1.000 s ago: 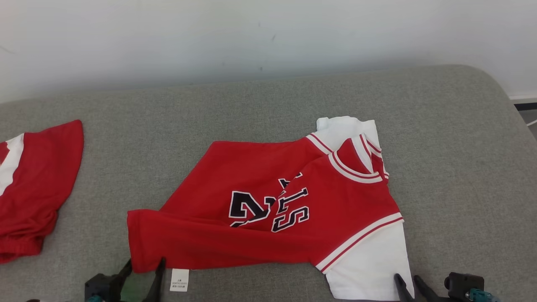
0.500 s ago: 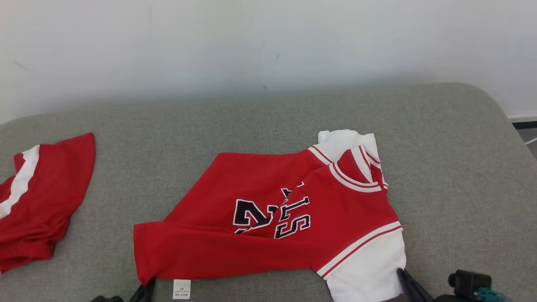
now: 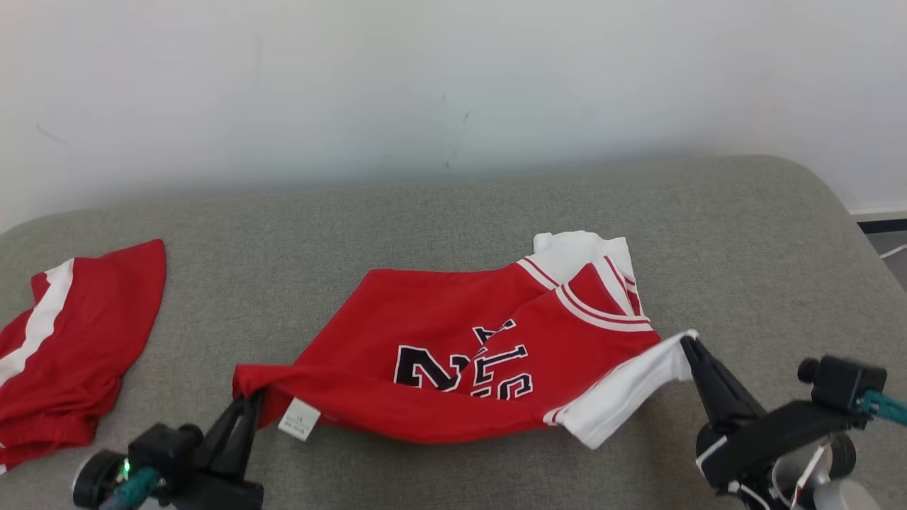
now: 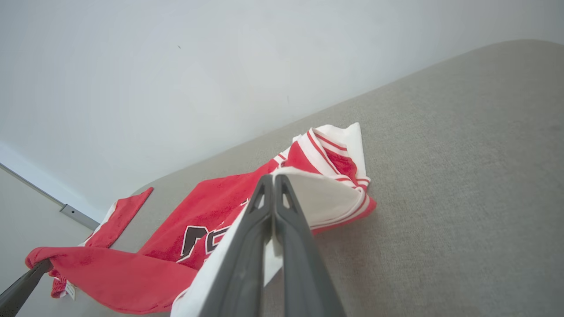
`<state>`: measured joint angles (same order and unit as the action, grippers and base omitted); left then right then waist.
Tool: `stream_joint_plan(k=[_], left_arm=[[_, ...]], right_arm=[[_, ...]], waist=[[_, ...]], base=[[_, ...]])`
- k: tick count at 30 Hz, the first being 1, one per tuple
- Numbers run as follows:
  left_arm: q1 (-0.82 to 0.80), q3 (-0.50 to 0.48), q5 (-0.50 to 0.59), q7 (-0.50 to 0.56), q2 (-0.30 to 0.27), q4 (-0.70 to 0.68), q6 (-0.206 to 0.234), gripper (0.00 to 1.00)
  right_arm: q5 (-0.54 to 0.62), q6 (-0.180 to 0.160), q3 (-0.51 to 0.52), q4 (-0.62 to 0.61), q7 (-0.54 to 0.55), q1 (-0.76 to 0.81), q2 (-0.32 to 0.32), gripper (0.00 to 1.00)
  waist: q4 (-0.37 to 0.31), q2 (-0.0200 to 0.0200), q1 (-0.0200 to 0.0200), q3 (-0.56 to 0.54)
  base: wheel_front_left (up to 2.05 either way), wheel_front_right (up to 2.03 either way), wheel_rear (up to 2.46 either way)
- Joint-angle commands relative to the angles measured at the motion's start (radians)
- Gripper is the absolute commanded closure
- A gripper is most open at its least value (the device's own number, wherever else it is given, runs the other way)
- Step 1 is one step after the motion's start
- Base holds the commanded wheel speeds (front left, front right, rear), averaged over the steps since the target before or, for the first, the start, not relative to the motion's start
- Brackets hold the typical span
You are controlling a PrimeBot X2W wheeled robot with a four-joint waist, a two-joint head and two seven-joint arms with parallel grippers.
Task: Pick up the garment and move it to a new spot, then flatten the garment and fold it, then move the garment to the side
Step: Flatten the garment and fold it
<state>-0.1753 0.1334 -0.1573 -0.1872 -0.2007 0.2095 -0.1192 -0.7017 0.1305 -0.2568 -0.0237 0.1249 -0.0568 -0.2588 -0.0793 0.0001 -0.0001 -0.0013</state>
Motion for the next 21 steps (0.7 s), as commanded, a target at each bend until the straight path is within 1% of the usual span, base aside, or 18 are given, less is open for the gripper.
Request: stream_joint_plan(k=[1,3,4,5,7,9,12,15,16,18,21], left_arm=[[-0.051,0.016,-0.007,0.032,-0.031,-0.028,-0.004,1.00],[-0.106,0.025,-0.058,0.054,-0.027,-0.036,-0.009,1.00],[-0.137,0.032,-0.077,0.067,-0.042,-0.026,-0.008,1.00],[-0.137,0.032,-0.077,0.067,-0.042,-0.026,-0.008,1.00],[-0.212,0.070,-0.077,0.100,-0.094,0.007,-0.009,1.00],[-0.302,0.110,-0.154,0.117,-0.096,0.036,-0.010,1.00],[-0.454,0.183,-0.214,0.144,-0.163,0.081,-0.009,1.00],[-0.621,0.263,-0.238,0.158,-0.216,0.134,-0.009,1.00],[-0.729,0.302,-0.272,0.164,-0.232,0.169,-0.010,1.00],[-0.839,0.343,-0.289,0.170,-0.253,0.205,-0.010,1.00],[-0.985,0.404,-0.325,0.176,-0.270,0.265,-0.010,1.00]], right_arm=[[0.009,0.000,-0.001,0.005,0.003,-0.069,-0.011,1.00],[-0.002,0.000,0.001,0.036,-0.002,-0.140,-0.013,1.00],[0.001,0.000,-0.003,0.059,-0.007,-0.183,-0.021,1.00],[0.001,0.000,-0.003,0.059,-0.007,-0.183,-0.021,1.00],[-0.001,0.000,-0.020,0.118,-0.016,-0.281,-0.020,1.00],[-0.032,0.000,-0.027,0.194,-0.032,-0.390,-0.008,1.00],[-0.071,0.000,-0.043,0.313,-0.046,-0.564,-0.012,1.00],[-0.101,0.000,-0.068,0.419,-0.057,-0.751,-0.012,1.00],[-0.128,0.000,-0.072,0.486,-0.066,-0.865,-0.012,1.00],[-0.151,0.000,-0.073,0.556,-0.071,-0.977,-0.012,1.00],[-0.179,0.000,-0.070,0.660,-0.082,-1.134,-0.004,1.00]], waist=[[-0.001,-0.0001,0.0001,0.010],[0.001,-0.0001,0.0001,0.026],[0.001,-0.0001,0.0001,0.040],[0.001,-0.0001,0.0001,0.040],[-0.003,-0.0001,0.0001,0.078],[-0.005,-0.0001,0.0001,0.119],[-0.002,-0.0001,0.0001,0.184],[-0.001,-0.0001,0.0001,0.244],[-0.001,-0.0001,0.0001,0.280],[-0.002,-0.0001,0.0001,0.312],[-0.008,-0.0001,0.0001,0.346]], base=[[0.00,0.00,0.00],[0.00,0.00,0.00],[0.00,0.00,0.00],[0.00,0.00,0.00],[0.00,0.00,0.00],[0.00,0.00,0.00],[0.00,0.00,0.00],[0.00,0.00,0.00],[0.00,0.00,0.00],[0.00,0.00,0.00],[0.00,0.00,0.00]])
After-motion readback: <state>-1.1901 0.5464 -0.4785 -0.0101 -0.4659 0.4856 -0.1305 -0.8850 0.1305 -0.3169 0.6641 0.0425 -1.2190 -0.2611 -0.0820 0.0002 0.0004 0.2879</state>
